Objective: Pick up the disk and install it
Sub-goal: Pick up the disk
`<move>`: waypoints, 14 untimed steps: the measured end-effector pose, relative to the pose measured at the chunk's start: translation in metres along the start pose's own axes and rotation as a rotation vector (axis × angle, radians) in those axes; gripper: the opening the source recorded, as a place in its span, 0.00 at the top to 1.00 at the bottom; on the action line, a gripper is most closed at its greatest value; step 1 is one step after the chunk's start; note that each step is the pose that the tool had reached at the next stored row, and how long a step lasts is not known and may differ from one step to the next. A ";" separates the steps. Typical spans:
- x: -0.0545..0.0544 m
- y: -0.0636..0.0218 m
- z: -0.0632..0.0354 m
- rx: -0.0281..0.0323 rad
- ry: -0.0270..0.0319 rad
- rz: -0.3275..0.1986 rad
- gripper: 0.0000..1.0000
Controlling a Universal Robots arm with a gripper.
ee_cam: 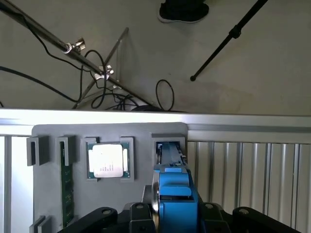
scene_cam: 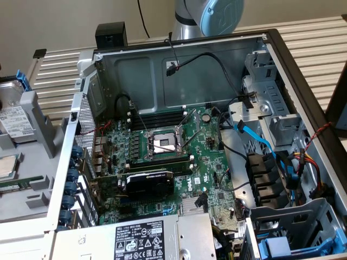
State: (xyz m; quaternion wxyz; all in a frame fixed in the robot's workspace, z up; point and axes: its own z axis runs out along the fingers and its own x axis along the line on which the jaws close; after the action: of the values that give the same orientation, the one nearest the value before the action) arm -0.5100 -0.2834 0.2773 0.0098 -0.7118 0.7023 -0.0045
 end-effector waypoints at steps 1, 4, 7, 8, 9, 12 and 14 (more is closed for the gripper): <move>0.000 0.0001 0.0000 -0.0001 -0.0002 0.000 0.62; 0.000 0.0003 -0.0011 0.0002 -0.0003 0.000 0.62; 0.000 0.0005 -0.0033 -0.0001 -0.0003 0.000 0.62; 0.000 0.0007 -0.0035 0.0000 -0.0003 0.000 0.62; 0.000 0.0007 -0.0035 0.0001 -0.0003 0.000 0.62; 0.000 0.0008 -0.0033 -0.0019 -0.0003 0.002 0.62; 0.000 0.0008 -0.0025 -0.0042 0.0022 0.008 0.62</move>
State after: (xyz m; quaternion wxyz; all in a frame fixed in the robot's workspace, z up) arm -0.5109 -0.2835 0.2798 0.0075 -0.7088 0.7053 -0.0038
